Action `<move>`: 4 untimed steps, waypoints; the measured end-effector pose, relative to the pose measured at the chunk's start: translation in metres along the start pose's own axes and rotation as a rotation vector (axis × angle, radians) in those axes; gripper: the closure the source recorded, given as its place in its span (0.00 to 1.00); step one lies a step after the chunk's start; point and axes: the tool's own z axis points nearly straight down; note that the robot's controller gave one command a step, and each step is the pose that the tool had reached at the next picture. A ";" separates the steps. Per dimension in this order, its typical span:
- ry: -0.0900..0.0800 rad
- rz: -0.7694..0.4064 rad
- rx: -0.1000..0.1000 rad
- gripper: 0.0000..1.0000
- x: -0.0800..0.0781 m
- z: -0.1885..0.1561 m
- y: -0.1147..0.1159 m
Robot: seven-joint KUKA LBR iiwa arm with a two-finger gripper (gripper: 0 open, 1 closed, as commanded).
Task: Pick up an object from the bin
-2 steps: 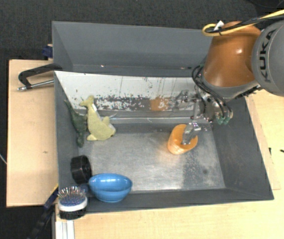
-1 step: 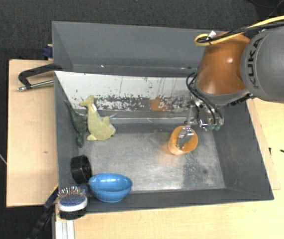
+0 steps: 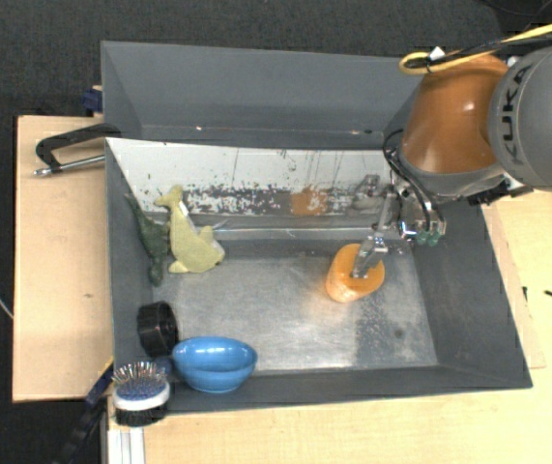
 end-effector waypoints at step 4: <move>-0.002 -0.793 -0.001 1.00 -0.005 0.052 0.003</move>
Offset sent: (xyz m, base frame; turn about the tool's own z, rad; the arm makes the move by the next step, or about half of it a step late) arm 0.0013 0.0122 -0.0723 -0.3430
